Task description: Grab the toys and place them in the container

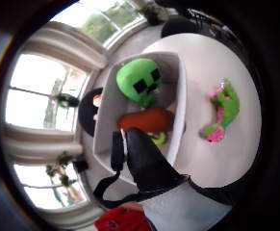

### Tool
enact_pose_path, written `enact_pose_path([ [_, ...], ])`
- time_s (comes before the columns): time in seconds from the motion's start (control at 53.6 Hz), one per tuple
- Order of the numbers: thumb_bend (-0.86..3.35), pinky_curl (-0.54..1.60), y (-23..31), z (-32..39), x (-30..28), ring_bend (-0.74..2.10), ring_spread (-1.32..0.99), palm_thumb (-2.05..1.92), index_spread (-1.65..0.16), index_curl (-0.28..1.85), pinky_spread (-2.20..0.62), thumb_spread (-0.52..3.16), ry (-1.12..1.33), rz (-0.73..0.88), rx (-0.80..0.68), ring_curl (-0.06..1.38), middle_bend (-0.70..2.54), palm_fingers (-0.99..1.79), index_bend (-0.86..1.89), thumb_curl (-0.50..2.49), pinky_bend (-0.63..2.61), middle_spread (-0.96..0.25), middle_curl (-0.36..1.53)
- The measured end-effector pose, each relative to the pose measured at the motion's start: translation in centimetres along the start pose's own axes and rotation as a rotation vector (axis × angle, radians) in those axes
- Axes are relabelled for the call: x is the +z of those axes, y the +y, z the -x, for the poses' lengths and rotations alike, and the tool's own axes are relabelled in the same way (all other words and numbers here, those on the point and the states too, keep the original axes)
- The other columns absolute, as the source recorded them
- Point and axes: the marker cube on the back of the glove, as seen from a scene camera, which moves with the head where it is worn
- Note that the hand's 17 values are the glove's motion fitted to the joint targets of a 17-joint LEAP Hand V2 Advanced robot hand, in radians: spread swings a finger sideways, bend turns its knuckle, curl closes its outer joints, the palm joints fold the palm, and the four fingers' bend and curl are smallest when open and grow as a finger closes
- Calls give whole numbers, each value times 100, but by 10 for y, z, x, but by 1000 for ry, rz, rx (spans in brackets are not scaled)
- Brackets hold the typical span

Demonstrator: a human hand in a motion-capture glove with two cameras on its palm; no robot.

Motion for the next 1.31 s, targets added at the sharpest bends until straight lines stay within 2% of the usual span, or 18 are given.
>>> enact_pose_path([
  [0.205,-8,31,4,-63,50,18,-2,-9,-37,33,11,105,-66,114,154,36,7,-25,12,35,110,-6,28],
  [0.429,-8,32,-1,-106,92,17,-2,-9,-36,28,12,100,-103,169,232,34,8,-27,11,30,114,-5,22],
  [0.597,-8,32,-14,-115,117,16,-1,-9,-36,26,12,98,-105,149,246,32,9,-27,13,27,112,-5,19],
  [0.858,-7,33,-35,-125,172,15,0,-8,-36,24,12,98,-119,203,270,29,10,-26,13,25,114,-4,17],
  [1.306,-4,39,-49,-119,224,17,3,-3,-36,18,9,104,-37,286,218,26,9,-25,11,27,140,-1,16],
])
